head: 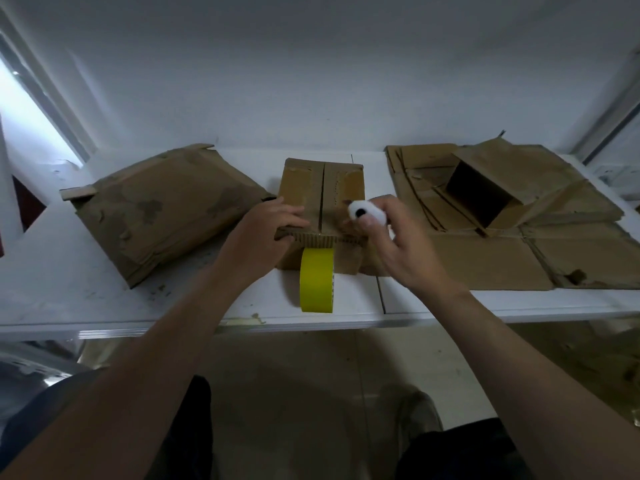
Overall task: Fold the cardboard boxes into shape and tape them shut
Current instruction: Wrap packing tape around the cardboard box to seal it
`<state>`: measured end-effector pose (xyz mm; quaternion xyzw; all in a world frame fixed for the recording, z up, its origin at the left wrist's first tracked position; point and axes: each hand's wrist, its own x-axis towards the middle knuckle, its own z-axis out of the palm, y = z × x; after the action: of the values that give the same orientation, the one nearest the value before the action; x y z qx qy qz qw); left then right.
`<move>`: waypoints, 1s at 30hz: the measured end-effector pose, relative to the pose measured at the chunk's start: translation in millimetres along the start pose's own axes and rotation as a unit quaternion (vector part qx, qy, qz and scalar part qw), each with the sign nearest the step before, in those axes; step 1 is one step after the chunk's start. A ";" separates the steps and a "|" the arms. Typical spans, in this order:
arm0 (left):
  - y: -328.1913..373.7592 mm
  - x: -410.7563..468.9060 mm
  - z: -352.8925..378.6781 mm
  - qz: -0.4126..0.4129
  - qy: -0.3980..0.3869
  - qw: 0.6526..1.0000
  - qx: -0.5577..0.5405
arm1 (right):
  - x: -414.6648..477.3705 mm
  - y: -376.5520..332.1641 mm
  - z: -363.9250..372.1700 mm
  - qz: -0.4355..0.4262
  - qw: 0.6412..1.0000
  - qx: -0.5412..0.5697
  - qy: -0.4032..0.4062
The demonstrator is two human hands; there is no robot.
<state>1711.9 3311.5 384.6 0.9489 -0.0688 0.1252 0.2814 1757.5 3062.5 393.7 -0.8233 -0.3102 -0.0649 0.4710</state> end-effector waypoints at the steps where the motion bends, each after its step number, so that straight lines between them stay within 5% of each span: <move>1: -0.7 -0.1 0.2 -0.008 0.012 1.000 0.007 | 4.0 -2.1 6.7 -0.019 0.999 0.004 -0.037; 5: -0.8 -8.5 3.3 -0.082 0.069 0.993 0.051 | 17.0 0.8 29.7 -0.022 0.990 -0.024 -0.135; 9: 7.0 -23.2 2.0 -0.158 0.140 0.976 0.049 | 22.6 8.8 36.9 0.003 0.992 -0.027 -0.120; 11: 20.2 -27.7 5.7 -0.275 0.071 0.951 -0.125 | 22.0 10.9 37.9 -0.006 0.993 -0.023 -0.115; 13: 33.6 -31.6 16.5 -0.353 -0.027 0.875 -0.329 | 19.9 13.1 37.6 -0.023 0.993 -0.027 -0.111; 15: 41.9 -33.3 28.4 -0.374 -0.069 0.825 -0.419 | 19.1 15.2 37.6 -0.036 0.992 -0.039 -0.110; 22: 45.3 -27.7 26.2 -0.307 -0.050 0.840 -0.444 | 23.1 26.8 35.6 -0.056 0.990 -0.083 -0.105; 27: 49.0 -32.7 19.0 -0.366 -0.183 0.791 -0.455 | 25.3 27.8 36.4 -0.056 0.990 -0.095 -0.093; 30: 52.4 -33.5 19.6 -0.413 -0.198 0.756 -0.468 | 26.1 26.0 34.8 -0.052 0.988 -0.109 -0.100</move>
<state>1673.1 3259.1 386.5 0.6392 0.2251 -0.2417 0.6944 1786.8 3093.1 365.9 -0.8547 -0.3892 -0.0398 0.3412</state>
